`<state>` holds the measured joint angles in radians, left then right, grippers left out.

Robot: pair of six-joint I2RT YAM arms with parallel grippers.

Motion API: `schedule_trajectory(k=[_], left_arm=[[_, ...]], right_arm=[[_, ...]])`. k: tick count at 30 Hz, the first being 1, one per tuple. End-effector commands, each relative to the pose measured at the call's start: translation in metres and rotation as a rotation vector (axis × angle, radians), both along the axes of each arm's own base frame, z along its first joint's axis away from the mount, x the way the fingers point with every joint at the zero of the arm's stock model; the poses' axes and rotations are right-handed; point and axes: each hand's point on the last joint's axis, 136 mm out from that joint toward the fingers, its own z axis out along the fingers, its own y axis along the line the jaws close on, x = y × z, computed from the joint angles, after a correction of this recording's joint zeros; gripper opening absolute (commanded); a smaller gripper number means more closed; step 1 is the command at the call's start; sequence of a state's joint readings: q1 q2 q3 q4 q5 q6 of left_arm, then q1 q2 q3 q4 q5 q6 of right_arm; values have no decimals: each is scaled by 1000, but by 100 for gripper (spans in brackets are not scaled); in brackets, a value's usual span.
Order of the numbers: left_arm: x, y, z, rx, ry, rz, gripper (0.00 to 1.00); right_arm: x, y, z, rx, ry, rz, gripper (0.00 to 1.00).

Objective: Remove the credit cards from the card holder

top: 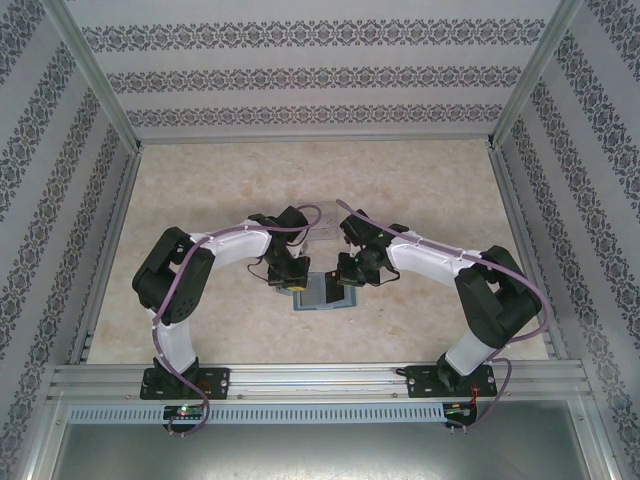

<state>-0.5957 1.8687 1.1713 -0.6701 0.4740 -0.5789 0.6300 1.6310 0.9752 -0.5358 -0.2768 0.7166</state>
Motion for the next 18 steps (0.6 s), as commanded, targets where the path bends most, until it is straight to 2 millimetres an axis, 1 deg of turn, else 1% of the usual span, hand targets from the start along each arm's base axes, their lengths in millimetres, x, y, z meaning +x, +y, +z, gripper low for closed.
schedule_trajectory(k=[1,5,7,11,18], left_arm=[[-15,17,-25,107,64,-24,3],[-14,16,-24,104,64,-23,3],[-14,16,-24,104,63,-22,3],[-13,16,-22,106,61,-23,3],[-13,17,-22,109,60,-24,3]], right_arm=[[2,-4,5,-27,-18,13,6],[0,13,6,39,-1,32,6],[-1,18,5,57,10,32,8],[-5,25,5,84,34,28,19],[-12,31,6,136,58,18,20]])
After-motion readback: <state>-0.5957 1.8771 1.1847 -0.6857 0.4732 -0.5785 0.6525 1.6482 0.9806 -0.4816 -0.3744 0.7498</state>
